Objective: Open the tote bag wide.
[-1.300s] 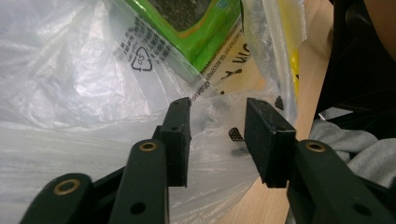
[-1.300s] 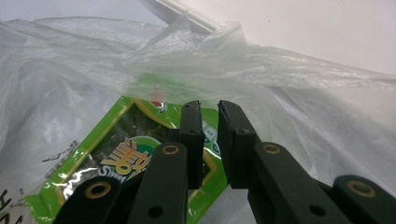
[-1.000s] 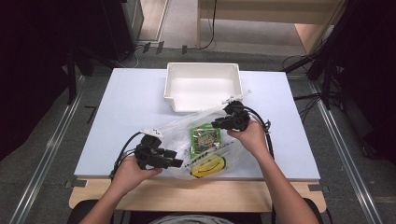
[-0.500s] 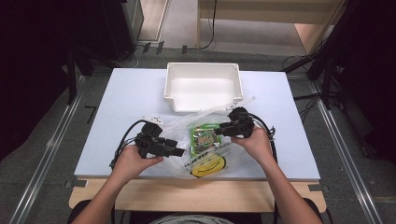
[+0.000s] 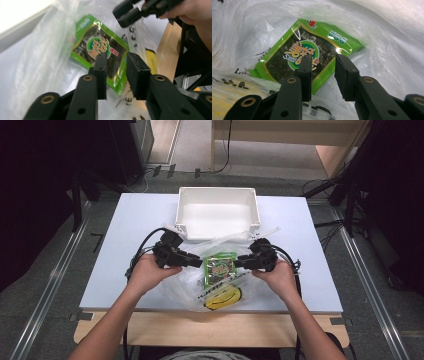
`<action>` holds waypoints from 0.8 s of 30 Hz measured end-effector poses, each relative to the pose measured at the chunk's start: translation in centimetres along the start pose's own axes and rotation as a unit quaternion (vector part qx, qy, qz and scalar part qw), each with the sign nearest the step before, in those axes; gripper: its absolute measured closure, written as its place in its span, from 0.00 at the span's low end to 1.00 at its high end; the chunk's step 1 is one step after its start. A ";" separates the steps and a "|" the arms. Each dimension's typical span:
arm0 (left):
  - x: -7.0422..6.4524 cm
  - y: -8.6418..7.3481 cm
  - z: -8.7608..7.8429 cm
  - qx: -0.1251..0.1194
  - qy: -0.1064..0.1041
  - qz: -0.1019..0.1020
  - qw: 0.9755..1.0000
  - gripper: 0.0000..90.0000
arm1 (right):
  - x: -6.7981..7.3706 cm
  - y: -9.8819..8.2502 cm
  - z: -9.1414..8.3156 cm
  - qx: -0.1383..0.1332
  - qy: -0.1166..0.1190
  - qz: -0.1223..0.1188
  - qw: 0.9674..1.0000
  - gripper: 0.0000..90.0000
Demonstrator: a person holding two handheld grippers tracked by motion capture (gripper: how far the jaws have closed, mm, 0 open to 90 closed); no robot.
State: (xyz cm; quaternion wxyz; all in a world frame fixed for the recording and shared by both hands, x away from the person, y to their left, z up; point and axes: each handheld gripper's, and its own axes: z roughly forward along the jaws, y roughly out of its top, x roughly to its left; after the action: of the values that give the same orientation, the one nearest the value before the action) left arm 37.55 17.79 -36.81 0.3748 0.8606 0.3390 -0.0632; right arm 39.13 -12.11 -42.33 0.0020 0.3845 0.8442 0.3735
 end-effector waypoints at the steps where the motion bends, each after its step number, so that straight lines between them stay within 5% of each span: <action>1: 0.2 0.3 0.1 0.005 0.002 0.000 1.000 0.82 | 0.0 0.0 0.0 0.000 0.000 0.000 1.000 0.77; 4: 0.5 1.2 0.3 0.007 0.016 0.013 1.000 0.89 | -0.1 -0.2 -0.1 0.001 0.001 0.004 1.000 0.79; 12: 3.1 3.4 1.1 0.009 0.036 -0.002 0.999 0.98 | 0.5 -0.6 -0.1 0.007 0.001 -0.003 1.000 0.86; 24: 4.7 5.0 3.2 0.009 0.023 -0.011 1.000 1.00 | 0.4 -1.0 -0.1 0.005 0.002 0.000 1.000 0.86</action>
State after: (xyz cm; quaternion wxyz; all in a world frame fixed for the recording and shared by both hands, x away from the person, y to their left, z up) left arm 44.81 15.63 -37.80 0.3581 0.8616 0.3561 -0.0501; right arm 38.15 -12.32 -42.75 -0.0018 0.3834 0.8462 0.3701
